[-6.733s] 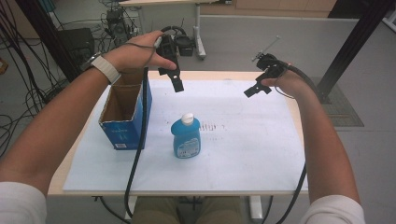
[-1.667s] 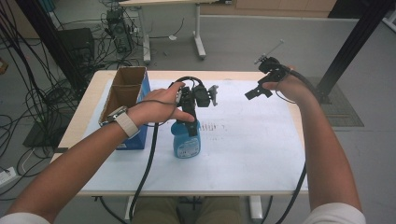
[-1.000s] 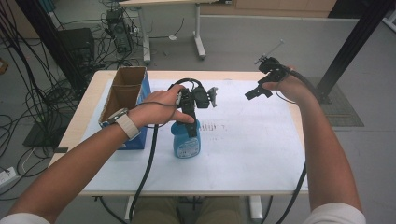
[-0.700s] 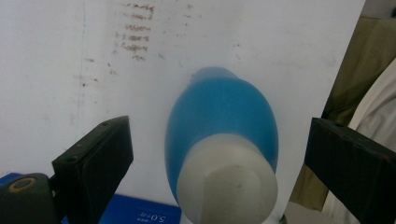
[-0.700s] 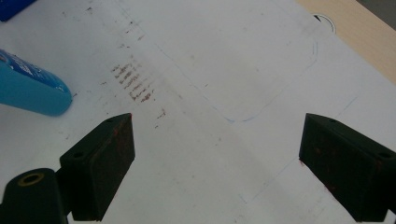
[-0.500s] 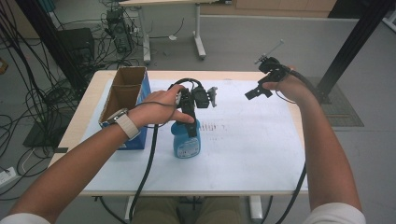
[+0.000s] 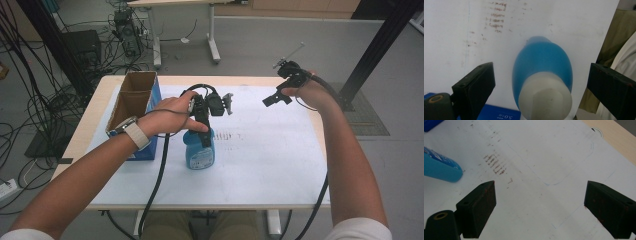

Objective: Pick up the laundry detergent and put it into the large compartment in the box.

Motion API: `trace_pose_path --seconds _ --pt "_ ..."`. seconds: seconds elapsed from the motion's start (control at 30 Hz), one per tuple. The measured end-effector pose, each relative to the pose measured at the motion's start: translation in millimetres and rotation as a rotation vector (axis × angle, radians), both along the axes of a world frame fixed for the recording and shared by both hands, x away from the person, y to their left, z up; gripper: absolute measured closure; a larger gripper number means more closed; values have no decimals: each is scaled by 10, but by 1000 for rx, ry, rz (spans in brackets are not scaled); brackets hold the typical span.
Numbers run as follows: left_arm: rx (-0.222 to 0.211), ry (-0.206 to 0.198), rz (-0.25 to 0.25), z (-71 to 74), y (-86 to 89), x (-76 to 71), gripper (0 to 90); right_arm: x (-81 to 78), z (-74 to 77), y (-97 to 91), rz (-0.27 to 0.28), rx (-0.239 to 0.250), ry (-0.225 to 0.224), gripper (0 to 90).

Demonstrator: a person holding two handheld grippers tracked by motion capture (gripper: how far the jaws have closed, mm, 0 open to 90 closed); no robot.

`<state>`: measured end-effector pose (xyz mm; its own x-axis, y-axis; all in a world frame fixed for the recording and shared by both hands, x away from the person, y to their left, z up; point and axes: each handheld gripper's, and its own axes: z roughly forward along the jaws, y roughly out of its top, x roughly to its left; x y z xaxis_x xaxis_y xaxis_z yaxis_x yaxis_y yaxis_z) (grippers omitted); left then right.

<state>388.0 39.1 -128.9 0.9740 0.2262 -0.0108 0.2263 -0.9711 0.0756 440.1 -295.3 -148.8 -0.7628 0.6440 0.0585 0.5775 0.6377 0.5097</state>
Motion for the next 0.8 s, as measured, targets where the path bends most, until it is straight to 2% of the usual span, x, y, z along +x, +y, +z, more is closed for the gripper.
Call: trace_pose_path --seconds 0.8 --pt "-6 5 1 -8 16 0 85 -5 4 7 -2 0 -1 104"
